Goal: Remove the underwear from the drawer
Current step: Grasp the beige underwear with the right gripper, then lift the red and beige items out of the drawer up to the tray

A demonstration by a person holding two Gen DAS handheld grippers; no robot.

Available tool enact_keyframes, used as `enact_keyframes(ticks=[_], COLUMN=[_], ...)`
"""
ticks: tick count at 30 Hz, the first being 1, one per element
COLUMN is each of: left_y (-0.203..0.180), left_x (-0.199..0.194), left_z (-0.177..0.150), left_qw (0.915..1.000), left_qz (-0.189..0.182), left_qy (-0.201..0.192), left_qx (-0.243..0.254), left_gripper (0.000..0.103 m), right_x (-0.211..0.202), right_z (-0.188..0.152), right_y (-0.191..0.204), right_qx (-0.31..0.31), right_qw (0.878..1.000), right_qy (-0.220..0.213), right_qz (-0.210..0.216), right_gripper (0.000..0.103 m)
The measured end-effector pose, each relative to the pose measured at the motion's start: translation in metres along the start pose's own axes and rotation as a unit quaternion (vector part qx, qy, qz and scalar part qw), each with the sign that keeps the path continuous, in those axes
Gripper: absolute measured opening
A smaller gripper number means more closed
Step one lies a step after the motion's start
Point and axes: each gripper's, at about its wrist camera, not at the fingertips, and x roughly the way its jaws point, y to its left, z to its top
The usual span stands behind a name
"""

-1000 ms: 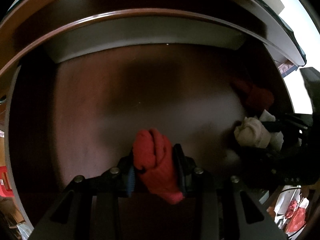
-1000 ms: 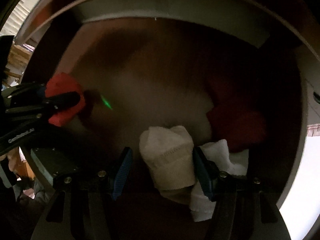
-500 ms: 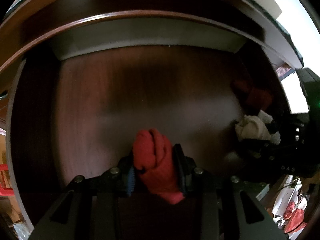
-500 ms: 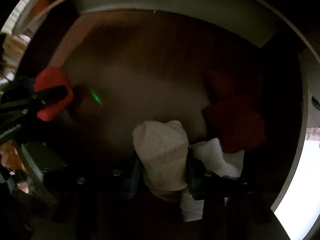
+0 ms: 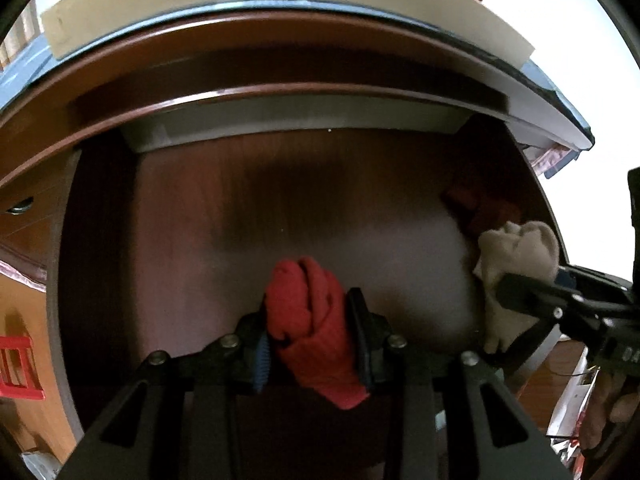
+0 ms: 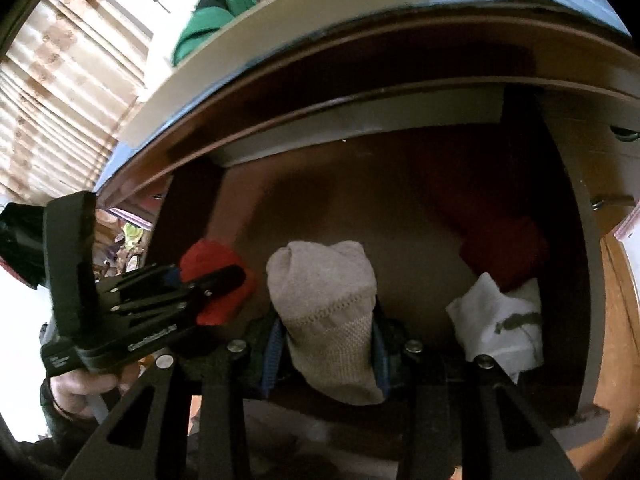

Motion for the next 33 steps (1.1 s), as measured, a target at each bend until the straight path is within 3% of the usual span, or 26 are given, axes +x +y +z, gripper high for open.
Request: enact_keyframes(ticks=[19, 33], left_y=[-0.024, -0.034], left_x=[-0.045, -0.068], left_z=[0.011, 0.027], left_qw=[0.9975, 0.9948], left_qz=[-0.033, -0.035], left_qy=[-0.060, -0.089], left_qx=[0.019, 0.034], left_gripper=[0.033, 0.033], right_x=[-0.042, -0.079], right_z=[0.010, 0.029], right_y=[0.012, 0.019], right_qx=[0.009, -0.003], right_qw=[0.997, 0.993], right_qy=[-0.070, -0.117], right_qz=[0.007, 0.014], right_gripper=[0.040, 0.040])
